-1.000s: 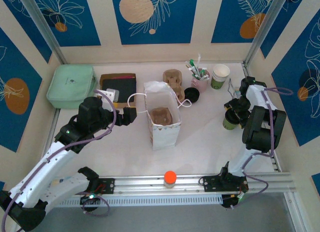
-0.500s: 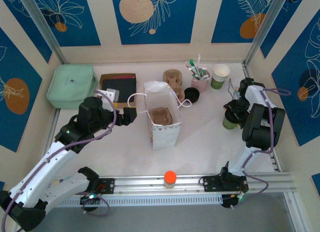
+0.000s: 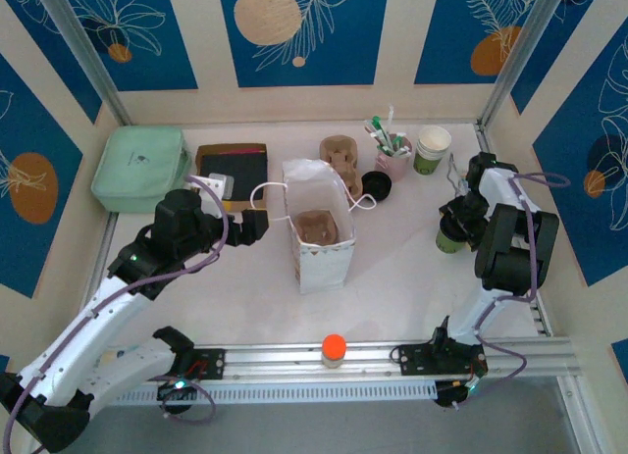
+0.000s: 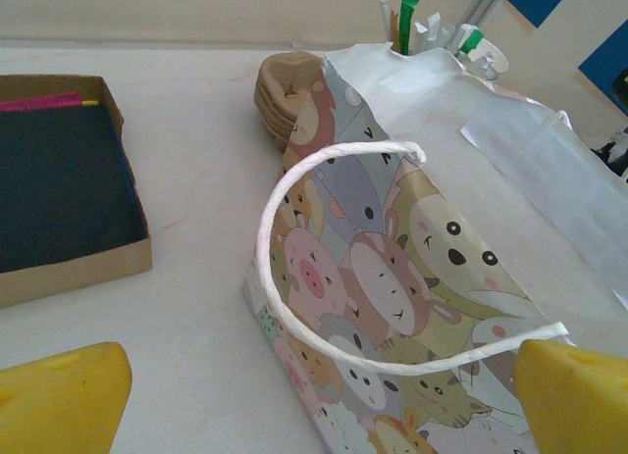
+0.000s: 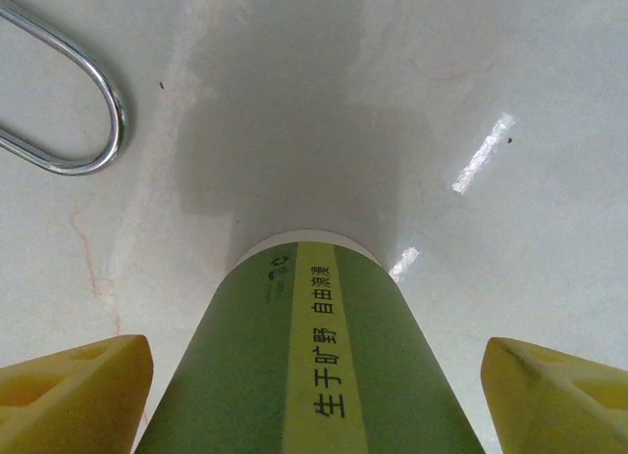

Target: Pack the takeout coffee

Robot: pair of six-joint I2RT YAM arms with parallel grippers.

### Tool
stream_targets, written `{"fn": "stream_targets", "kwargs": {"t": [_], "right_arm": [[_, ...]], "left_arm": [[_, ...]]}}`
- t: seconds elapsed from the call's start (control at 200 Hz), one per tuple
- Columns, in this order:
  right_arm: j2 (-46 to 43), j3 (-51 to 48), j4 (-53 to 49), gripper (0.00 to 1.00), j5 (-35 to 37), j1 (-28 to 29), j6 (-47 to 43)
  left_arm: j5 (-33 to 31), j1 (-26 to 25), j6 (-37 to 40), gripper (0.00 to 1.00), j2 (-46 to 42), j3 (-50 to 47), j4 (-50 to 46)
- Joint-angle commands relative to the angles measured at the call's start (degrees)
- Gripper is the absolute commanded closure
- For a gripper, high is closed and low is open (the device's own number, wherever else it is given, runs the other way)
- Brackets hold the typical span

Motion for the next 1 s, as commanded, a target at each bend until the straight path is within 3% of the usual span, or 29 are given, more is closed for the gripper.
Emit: {"fn": "stream_targets", "kwargs": {"t": [0.0,0.275,0.605,0.996], "right_arm": [[1.97,-3.34,-0.61,0.17,2.34,1.63,1.73],[1.27,-3.62,-1.06,0.23,3.44,2.84,2.60],[-2.76,-4.28,-0.44,0.23,-0.74,3.59,-0.54],[-10.22,1.80,-6.80,0.24,0.16,12.00,-8.96]], "left_arm": [[-0.05,0.55,-0.55,0.00,-0.34,-0.21,0.14],[-0.42,0.55,-0.61,0.00,-1.24,-0.13,-0.73],[-0.75,0.56,-0.74,0.00,-2.17,0.03,-1.36],[-0.74,0.59,-0.92,0.00,-2.57,0.23,-1.63]]}}
